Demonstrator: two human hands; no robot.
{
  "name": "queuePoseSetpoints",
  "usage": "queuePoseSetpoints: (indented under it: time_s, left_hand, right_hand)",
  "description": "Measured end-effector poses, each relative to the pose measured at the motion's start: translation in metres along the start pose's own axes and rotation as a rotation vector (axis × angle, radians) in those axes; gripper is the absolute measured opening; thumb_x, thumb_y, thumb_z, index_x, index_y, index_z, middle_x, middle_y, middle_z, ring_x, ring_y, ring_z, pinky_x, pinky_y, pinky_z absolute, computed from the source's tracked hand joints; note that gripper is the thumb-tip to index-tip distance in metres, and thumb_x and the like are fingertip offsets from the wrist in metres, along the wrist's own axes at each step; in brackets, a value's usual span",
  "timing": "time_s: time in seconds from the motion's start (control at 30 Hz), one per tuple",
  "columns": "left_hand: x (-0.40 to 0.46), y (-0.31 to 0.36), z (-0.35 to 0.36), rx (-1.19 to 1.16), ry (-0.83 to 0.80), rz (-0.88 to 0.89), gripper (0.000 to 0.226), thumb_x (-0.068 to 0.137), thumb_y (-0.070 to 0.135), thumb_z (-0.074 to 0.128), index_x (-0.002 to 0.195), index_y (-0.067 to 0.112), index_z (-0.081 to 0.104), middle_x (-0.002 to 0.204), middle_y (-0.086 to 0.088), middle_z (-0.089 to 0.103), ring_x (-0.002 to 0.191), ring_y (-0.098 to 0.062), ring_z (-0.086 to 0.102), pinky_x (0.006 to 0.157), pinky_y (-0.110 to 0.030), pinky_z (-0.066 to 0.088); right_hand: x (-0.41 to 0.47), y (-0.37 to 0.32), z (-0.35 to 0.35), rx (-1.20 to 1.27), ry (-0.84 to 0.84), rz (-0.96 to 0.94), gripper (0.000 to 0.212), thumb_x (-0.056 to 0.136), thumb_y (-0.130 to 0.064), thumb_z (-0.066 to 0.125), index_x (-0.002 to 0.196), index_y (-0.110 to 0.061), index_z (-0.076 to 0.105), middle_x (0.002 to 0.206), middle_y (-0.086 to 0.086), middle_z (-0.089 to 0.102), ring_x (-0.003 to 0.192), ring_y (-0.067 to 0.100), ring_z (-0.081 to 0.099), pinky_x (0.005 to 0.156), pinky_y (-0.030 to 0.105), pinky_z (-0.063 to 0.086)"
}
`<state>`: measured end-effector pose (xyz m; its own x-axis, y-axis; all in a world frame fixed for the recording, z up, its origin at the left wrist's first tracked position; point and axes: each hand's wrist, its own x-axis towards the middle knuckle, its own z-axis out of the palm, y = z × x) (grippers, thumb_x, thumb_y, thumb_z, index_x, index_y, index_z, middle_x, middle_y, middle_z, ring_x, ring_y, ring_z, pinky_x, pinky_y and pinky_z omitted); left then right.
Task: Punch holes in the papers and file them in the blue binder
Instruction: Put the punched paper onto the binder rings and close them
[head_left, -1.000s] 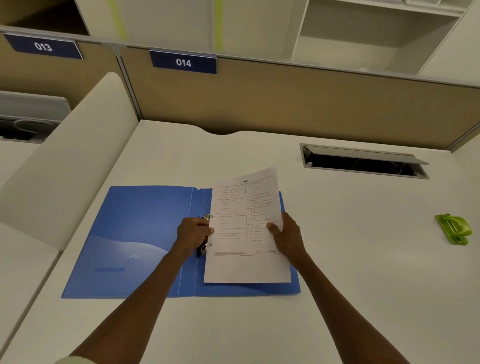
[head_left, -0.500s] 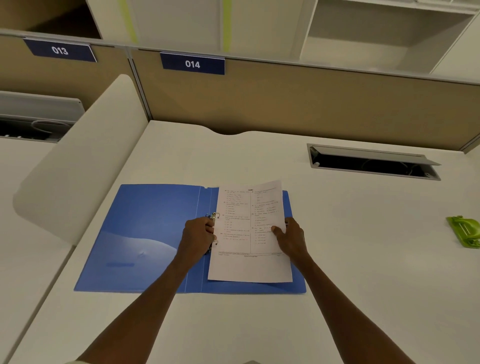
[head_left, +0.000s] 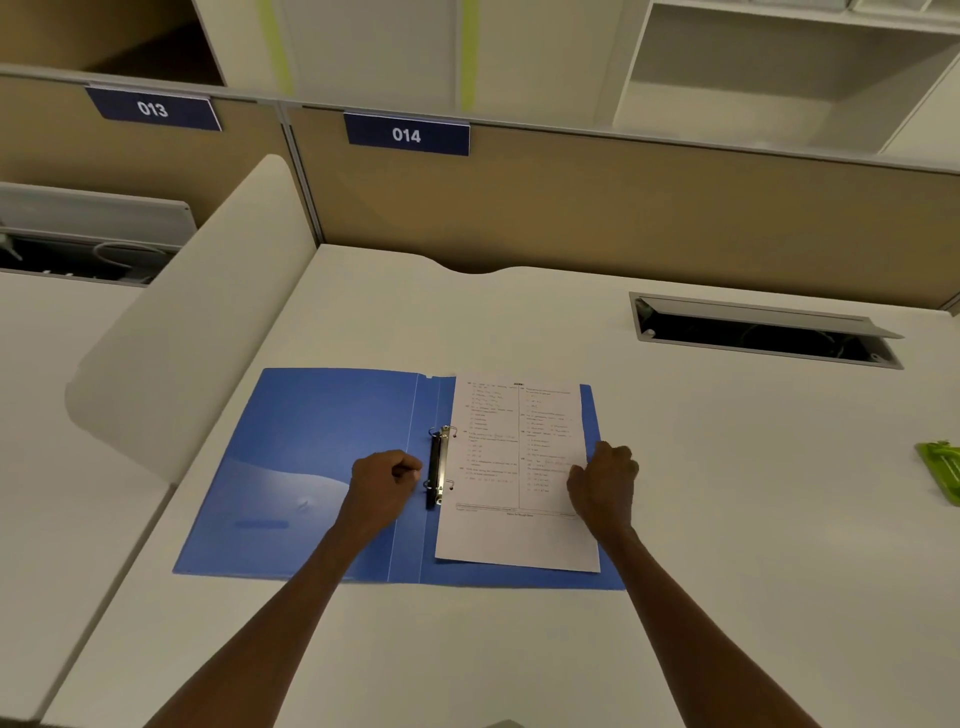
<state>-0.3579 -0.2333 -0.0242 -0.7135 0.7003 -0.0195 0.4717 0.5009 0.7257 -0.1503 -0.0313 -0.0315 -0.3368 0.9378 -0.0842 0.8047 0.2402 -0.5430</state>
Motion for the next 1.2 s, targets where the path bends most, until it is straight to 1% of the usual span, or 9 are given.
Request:
queuePoseSetpoints:
  time_s: [0.1, 0.2, 0.27, 0.4, 0.57, 0.77, 0.87, 1.0, 1.2]
  left_hand:
    - [-0.005, -0.004, -0.001, 0.002, -0.028, 0.021, 0.014, 0.085, 0.006, 0.067, 0.096, 0.000, 0.074, 0.095, -0.015, 0.074, 0.086, -0.022, 0.067, 0.083, -0.025, 0.048]
    - [-0.007, -0.007, 0.000, -0.037, -0.053, 0.009, 0.015, 0.084, 0.006, 0.069, 0.098, 0.001, 0.074, 0.097, -0.015, 0.074, 0.088, -0.022, 0.067, 0.087, -0.027, 0.050]
    - [-0.008, -0.008, 0.000, -0.068, -0.065, 0.000, 0.014, 0.085, 0.006, 0.068, 0.097, 0.002, 0.075, 0.096, -0.014, 0.074, 0.085, -0.019, 0.067, 0.084, -0.022, 0.050]
    - [-0.009, -0.010, 0.002, -0.116, -0.071, -0.021, 0.013, 0.086, 0.007, 0.067, 0.096, 0.005, 0.075, 0.095, -0.011, 0.075, 0.080, -0.011, 0.064, 0.076, -0.008, 0.044]
    - [-0.011, -0.013, 0.007, -0.134, -0.072, -0.025, 0.015, 0.090, 0.012, 0.063, 0.099, 0.008, 0.074, 0.099, -0.010, 0.074, 0.088, -0.016, 0.065, 0.082, -0.019, 0.046]
    - [-0.013, -0.014, 0.012, -0.110, -0.056, 0.001, 0.019, 0.093, 0.017, 0.059, 0.104, 0.009, 0.072, 0.103, -0.010, 0.073, 0.091, -0.013, 0.062, 0.083, -0.017, 0.044]
    - [-0.014, -0.016, 0.013, -0.121, -0.053, 0.004, 0.019, 0.092, 0.017, 0.059, 0.104, 0.008, 0.072, 0.103, -0.010, 0.073, 0.091, -0.013, 0.062, 0.083, -0.018, 0.044]
    - [-0.014, -0.019, 0.016, -0.149, -0.054, -0.013, 0.021, 0.092, 0.014, 0.059, 0.106, 0.005, 0.071, 0.104, -0.014, 0.072, 0.094, -0.023, 0.065, 0.085, -0.022, 0.046]
    - [-0.015, -0.020, 0.020, -0.154, -0.025, -0.038, 0.021, 0.094, 0.019, 0.057, 0.104, 0.007, 0.072, 0.102, -0.012, 0.073, 0.090, -0.017, 0.064, 0.082, -0.017, 0.046]
  right_hand:
    - [-0.010, -0.018, 0.004, 0.113, 0.006, -0.201, 0.027, 0.091, -0.010, 0.058, 0.117, -0.007, 0.059, 0.117, 0.010, 0.056, 0.108, 0.021, 0.053, 0.088, 0.025, 0.045]
    - [-0.017, -0.042, 0.014, 0.158, -0.177, -0.379, 0.013, 0.091, -0.011, 0.060, 0.097, -0.007, 0.070, 0.099, 0.007, 0.070, 0.085, 0.008, 0.058, 0.075, 0.010, 0.041]
    - [-0.022, -0.057, 0.022, 0.215, -0.306, -0.415, 0.014, 0.091, -0.013, 0.061, 0.097, -0.008, 0.072, 0.096, 0.006, 0.073, 0.079, 0.004, 0.059, 0.073, 0.009, 0.041]
    - [-0.027, -0.071, 0.038, 0.298, -0.412, -0.378, 0.016, 0.091, -0.015, 0.060, 0.099, -0.007, 0.073, 0.091, 0.007, 0.074, 0.068, 0.003, 0.060, 0.069, 0.016, 0.048]
    - [-0.030, -0.077, 0.053, 0.312, -0.498, -0.287, 0.018, 0.091, -0.022, 0.062, 0.099, -0.011, 0.074, 0.097, 0.002, 0.074, 0.079, 0.006, 0.062, 0.069, 0.016, 0.044]
    - [-0.034, -0.076, 0.065, 0.388, -0.514, -0.147, 0.018, 0.088, -0.023, 0.067, 0.098, -0.012, 0.075, 0.095, 0.004, 0.074, 0.085, 0.014, 0.064, 0.076, 0.024, 0.048]
    - [-0.030, -0.074, 0.064, 0.425, -0.554, -0.127, 0.018, 0.087, -0.022, 0.068, 0.099, -0.011, 0.075, 0.097, 0.004, 0.074, 0.087, 0.014, 0.065, 0.076, 0.021, 0.048]
    - [-0.030, -0.073, 0.062, 0.437, -0.602, -0.138, 0.018, 0.085, -0.021, 0.070, 0.098, -0.009, 0.075, 0.094, 0.003, 0.075, 0.076, 0.004, 0.063, 0.067, 0.012, 0.043]
    - [-0.029, -0.075, 0.068, 0.420, -0.596, -0.114, 0.015, 0.084, -0.020, 0.071, 0.091, -0.007, 0.075, 0.082, -0.001, 0.071, 0.071, 0.005, 0.061, 0.066, 0.015, 0.042]
